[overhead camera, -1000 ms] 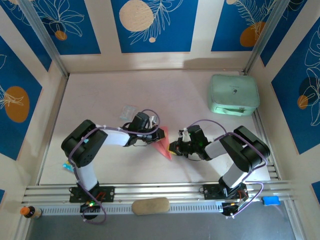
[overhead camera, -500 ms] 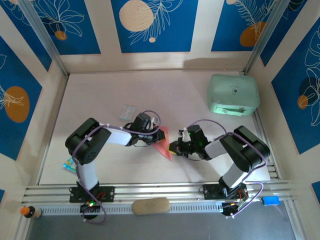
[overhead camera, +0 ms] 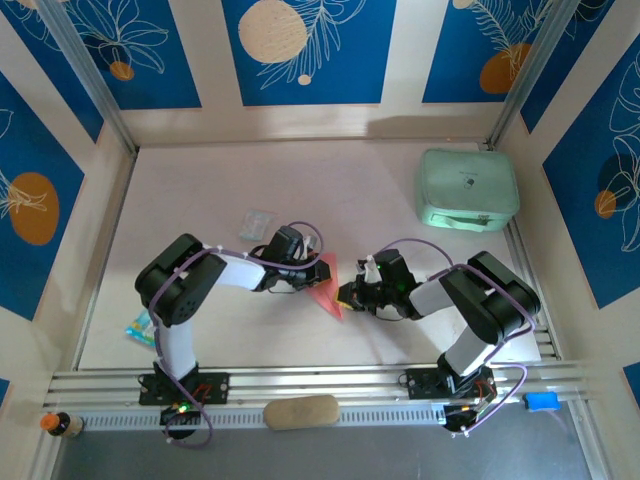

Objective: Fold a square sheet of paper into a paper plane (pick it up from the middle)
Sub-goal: Fourth fold the wing at the center of the table.

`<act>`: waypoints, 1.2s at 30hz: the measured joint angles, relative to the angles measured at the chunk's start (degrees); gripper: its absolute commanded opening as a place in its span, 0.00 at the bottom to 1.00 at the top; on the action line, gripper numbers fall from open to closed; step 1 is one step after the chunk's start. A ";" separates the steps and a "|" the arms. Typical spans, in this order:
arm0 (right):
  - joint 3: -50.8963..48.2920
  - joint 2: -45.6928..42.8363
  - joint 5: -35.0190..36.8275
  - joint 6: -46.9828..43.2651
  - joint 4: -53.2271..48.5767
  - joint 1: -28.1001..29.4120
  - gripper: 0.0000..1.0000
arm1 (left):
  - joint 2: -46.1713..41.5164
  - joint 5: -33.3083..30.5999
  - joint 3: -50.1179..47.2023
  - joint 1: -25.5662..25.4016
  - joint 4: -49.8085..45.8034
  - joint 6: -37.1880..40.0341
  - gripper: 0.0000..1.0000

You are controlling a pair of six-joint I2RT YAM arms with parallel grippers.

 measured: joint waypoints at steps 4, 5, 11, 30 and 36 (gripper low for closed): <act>0.48 -0.13 -0.26 -0.04 -1.11 -0.07 0.07 | 0.15 0.20 0.11 0.02 -0.04 0.17 0.07; 0.68 -0.33 -0.26 -0.09 -1.73 -0.07 0.09 | 0.20 0.26 0.15 0.02 -0.04 0.22 0.07; 3.04 -3.30 1.64 -2.47 -10.14 1.42 0.19 | 0.42 0.61 0.26 0.02 0.11 0.31 0.07; 3.74 -7.15 3.69 -6.47 -20.50 3.23 0.14 | 0.79 1.68 0.26 0.02 0.72 0.31 0.06; 2.10 -10.82 3.21 -6.56 -23.58 3.23 0.10 | 0.79 1.68 0.24 0.02 0.74 0.20 0.06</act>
